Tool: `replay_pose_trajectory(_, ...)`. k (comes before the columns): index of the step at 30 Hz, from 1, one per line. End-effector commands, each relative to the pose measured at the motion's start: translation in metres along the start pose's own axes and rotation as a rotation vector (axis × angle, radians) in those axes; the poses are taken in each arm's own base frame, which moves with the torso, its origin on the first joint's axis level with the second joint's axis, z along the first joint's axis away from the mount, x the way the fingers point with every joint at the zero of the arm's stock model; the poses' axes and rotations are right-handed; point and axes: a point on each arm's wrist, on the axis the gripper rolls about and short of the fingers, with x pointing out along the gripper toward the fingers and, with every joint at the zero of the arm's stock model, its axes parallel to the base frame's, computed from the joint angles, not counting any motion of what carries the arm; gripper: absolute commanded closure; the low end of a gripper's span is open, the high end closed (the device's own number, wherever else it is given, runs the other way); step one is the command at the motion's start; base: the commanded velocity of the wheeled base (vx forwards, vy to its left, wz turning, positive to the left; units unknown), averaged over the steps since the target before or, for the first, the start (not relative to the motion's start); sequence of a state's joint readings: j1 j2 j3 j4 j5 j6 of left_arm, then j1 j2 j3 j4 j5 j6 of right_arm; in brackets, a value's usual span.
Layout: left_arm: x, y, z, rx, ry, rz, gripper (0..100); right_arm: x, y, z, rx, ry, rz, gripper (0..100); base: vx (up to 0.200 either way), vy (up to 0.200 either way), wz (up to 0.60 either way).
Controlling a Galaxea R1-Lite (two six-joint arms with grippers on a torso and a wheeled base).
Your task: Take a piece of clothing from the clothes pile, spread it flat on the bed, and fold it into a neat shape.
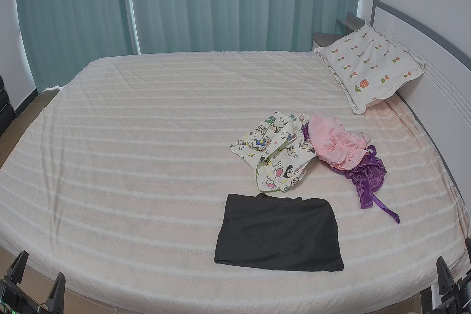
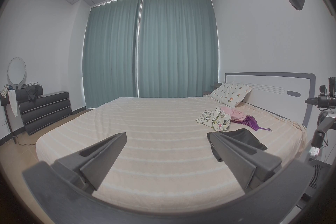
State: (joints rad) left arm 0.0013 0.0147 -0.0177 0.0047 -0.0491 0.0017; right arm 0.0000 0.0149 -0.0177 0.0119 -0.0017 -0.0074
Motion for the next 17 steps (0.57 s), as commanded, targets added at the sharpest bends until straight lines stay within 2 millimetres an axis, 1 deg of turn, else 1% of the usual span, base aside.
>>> replay_pose_trajectory(1,0.0,0.0,-0.0044,0.0,0.0,0.0,0,0.0,0.0,-0.004,0.0,0.0,0.0,0,0.0,0.0,0.0)
replay_pose_trajectory(17,0.0001,0.0,-0.0048,0.0,0.001,0.0,0,0.0,0.0,-0.004,0.0,0.0,0.0,0,0.0,0.0,0.0)
